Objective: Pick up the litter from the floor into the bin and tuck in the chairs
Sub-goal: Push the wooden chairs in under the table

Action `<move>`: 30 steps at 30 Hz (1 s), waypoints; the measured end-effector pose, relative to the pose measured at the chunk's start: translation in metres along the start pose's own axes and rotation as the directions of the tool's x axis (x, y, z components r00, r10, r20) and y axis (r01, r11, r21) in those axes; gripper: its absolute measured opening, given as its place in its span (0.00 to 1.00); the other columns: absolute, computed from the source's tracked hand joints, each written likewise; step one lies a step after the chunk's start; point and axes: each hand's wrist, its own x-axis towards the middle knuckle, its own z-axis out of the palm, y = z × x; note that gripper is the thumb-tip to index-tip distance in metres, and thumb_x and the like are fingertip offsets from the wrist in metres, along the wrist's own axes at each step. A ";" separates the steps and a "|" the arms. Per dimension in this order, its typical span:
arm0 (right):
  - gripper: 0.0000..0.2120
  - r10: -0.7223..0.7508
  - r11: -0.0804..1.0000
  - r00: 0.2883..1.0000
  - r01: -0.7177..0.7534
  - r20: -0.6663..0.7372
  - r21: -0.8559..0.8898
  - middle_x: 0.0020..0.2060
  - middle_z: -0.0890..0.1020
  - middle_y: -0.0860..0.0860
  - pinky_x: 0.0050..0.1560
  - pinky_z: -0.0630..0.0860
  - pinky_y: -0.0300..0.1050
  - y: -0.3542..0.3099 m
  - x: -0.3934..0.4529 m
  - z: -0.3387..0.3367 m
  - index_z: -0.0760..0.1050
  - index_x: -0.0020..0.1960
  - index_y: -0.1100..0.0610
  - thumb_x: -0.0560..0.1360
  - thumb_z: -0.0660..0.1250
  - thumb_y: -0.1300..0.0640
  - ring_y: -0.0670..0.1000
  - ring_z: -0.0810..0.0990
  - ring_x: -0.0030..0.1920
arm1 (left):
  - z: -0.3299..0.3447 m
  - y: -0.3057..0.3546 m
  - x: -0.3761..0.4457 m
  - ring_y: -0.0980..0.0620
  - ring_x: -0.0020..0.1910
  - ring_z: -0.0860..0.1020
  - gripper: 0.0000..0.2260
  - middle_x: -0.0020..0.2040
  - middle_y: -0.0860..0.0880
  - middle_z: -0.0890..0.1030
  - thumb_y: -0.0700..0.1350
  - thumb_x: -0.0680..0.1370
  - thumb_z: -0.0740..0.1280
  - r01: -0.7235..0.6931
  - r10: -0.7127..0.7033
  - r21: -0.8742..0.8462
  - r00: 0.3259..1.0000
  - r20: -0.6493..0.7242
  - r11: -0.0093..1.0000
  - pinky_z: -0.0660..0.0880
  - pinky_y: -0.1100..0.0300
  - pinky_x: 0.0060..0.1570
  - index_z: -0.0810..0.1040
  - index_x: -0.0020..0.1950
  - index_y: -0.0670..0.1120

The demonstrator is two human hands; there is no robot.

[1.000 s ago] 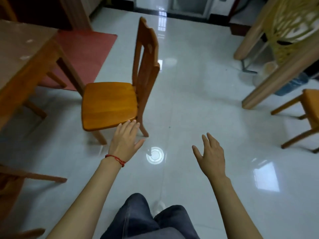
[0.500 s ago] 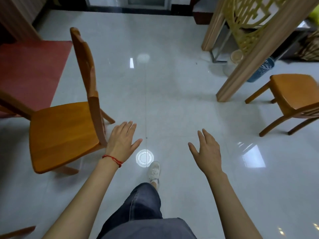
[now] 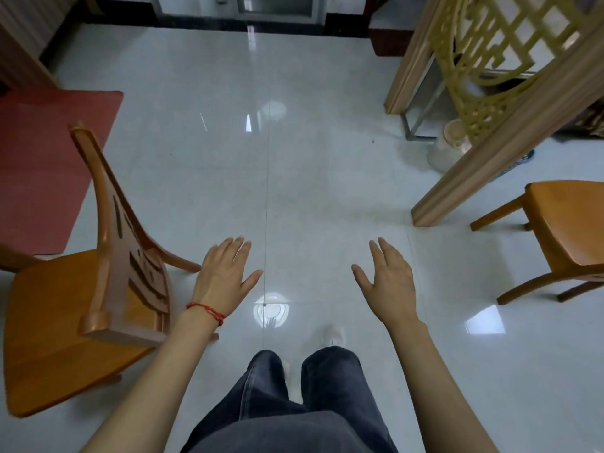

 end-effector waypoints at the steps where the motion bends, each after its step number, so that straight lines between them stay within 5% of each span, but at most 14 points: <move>1: 0.27 -0.018 1.000 1.000 0.018 0.010 -0.003 0.70 0.64 0.59 0.68 0.57 0.52 0.004 0.018 0.000 0.62 0.70 0.61 0.77 0.62 0.48 0.57 0.62 0.70 | 0.003 0.001 0.013 0.34 0.60 0.72 0.25 0.60 0.33 0.75 0.45 0.71 0.73 0.023 -0.023 0.000 1.000 -0.009 1.000 0.68 0.39 0.60 0.73 0.62 0.32; 10: 0.26 -0.234 0.971 0.969 0.237 0.078 -0.033 0.70 0.65 0.59 0.67 0.57 0.51 0.034 0.191 -0.018 0.63 0.69 0.62 0.76 0.62 0.49 0.57 0.62 0.70 | 0.011 0.025 0.135 0.33 0.60 0.72 0.24 0.60 0.32 0.75 0.44 0.71 0.73 0.246 -0.251 -0.063 0.963 -0.094 0.967 0.67 0.39 0.60 0.73 0.61 0.32; 16: 0.27 -0.430 0.894 0.888 0.444 0.163 -0.060 0.70 0.65 0.59 0.68 0.57 0.51 0.025 0.283 -0.027 0.63 0.70 0.61 0.77 0.61 0.47 0.57 0.63 0.70 | 0.012 0.035 0.174 0.31 0.58 0.74 0.24 0.59 0.31 0.76 0.43 0.70 0.74 0.421 -0.434 -0.122 0.894 -0.111 0.899 0.68 0.37 0.58 0.73 0.60 0.31; 23: 0.27 -0.632 0.760 0.734 0.650 0.250 0.014 0.70 0.66 0.59 0.68 0.58 0.52 -0.041 0.355 0.000 0.64 0.69 0.61 0.76 0.62 0.48 0.58 0.64 0.69 | 0.001 0.004 0.184 0.33 0.61 0.71 0.24 0.61 0.33 0.75 0.47 0.72 0.71 0.655 -0.673 -0.153 0.724 -0.151 0.740 0.66 0.39 0.60 0.73 0.62 0.34; 30: 0.26 -0.817 0.549 0.500 0.826 0.287 0.124 0.68 0.68 0.61 0.67 0.61 0.54 -0.141 0.390 0.033 0.65 0.69 0.62 0.76 0.64 0.50 0.59 0.66 0.68 | -0.018 -0.041 0.184 0.33 0.60 0.73 0.23 0.60 0.33 0.76 0.47 0.73 0.71 0.771 -0.794 -0.192 0.578 -0.189 0.607 0.67 0.38 0.59 0.74 0.61 0.33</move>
